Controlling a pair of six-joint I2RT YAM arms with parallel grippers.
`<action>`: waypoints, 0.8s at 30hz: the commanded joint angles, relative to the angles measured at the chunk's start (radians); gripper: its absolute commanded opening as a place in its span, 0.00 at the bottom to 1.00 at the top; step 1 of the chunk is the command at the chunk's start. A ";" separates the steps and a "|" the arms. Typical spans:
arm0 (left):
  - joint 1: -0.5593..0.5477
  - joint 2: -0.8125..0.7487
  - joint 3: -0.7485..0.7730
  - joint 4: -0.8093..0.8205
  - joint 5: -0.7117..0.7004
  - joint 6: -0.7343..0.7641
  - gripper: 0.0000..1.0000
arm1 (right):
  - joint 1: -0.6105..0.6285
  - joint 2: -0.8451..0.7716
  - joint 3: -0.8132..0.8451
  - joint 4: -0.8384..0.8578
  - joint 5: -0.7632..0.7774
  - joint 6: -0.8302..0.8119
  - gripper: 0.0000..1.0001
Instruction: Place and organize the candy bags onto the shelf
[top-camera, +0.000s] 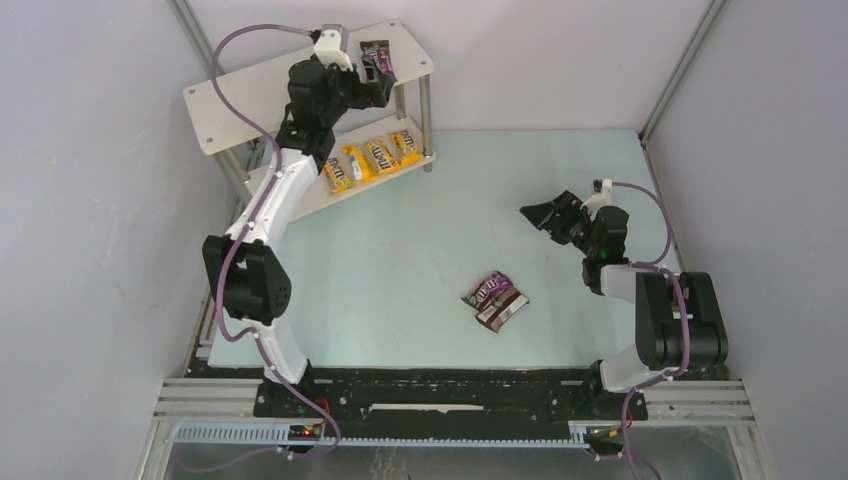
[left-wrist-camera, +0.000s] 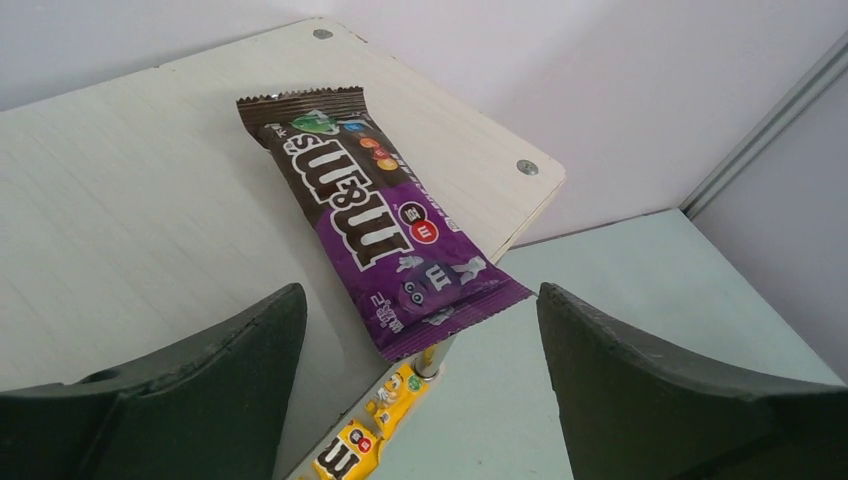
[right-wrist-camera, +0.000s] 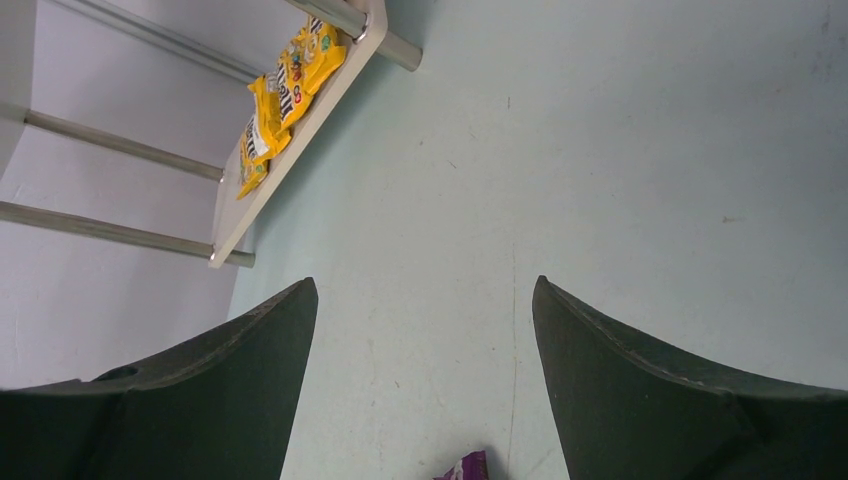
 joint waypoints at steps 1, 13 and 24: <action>0.000 0.003 -0.018 -0.053 -0.015 -0.012 0.87 | -0.004 0.006 0.013 0.042 -0.007 0.005 0.87; -0.005 0.009 -0.046 -0.031 -0.010 -0.026 0.72 | -0.006 0.012 0.014 0.049 -0.013 0.009 0.88; -0.025 0.094 0.024 0.047 0.038 -0.171 0.64 | -0.011 0.022 0.015 0.059 -0.018 0.021 0.88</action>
